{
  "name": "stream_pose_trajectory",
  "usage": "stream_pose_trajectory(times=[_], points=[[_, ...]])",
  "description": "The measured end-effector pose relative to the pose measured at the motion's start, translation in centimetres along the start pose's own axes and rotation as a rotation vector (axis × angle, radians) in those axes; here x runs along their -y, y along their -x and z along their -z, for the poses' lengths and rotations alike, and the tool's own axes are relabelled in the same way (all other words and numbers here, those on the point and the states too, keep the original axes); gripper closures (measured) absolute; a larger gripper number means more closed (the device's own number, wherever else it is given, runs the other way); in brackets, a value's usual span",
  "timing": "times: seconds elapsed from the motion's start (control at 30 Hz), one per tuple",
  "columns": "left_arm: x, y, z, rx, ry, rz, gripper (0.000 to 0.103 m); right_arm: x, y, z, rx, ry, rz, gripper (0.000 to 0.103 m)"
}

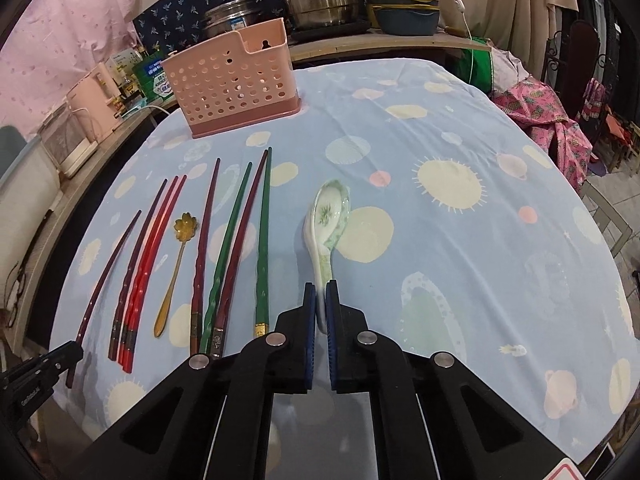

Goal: Organize utensils
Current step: 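Grasp a dark red chopstick with the left tool while the right tool grasps the white ceramic spoon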

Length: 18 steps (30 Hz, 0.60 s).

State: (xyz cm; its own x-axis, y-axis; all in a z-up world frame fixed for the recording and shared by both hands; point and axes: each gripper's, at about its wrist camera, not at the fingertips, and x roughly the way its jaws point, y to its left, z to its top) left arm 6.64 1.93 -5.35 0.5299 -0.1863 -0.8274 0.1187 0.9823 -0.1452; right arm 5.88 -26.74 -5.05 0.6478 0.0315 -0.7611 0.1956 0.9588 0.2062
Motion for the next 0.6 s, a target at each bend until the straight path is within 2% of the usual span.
stream_pose_trajectory(times=[0.33, 0.5, 0.6], points=[[-0.1, 4.3, -3.7, 0.128, 0.010, 0.035, 0.096, -0.1, 3.3, -2.1, 0.088, -0.006, -0.038, 0.102], [0.4, 5.4, -5.3, 0.184, -0.001, 0.034, 0.096, -0.1, 3.6, -3.0, 0.100, 0.025, -0.013, 0.102], [0.7, 5.1, -5.0, 0.169, -0.005, 0.041, 0.096, 0.8, 2.5, -1.9, 0.056, 0.006, -0.001, 0.091]])
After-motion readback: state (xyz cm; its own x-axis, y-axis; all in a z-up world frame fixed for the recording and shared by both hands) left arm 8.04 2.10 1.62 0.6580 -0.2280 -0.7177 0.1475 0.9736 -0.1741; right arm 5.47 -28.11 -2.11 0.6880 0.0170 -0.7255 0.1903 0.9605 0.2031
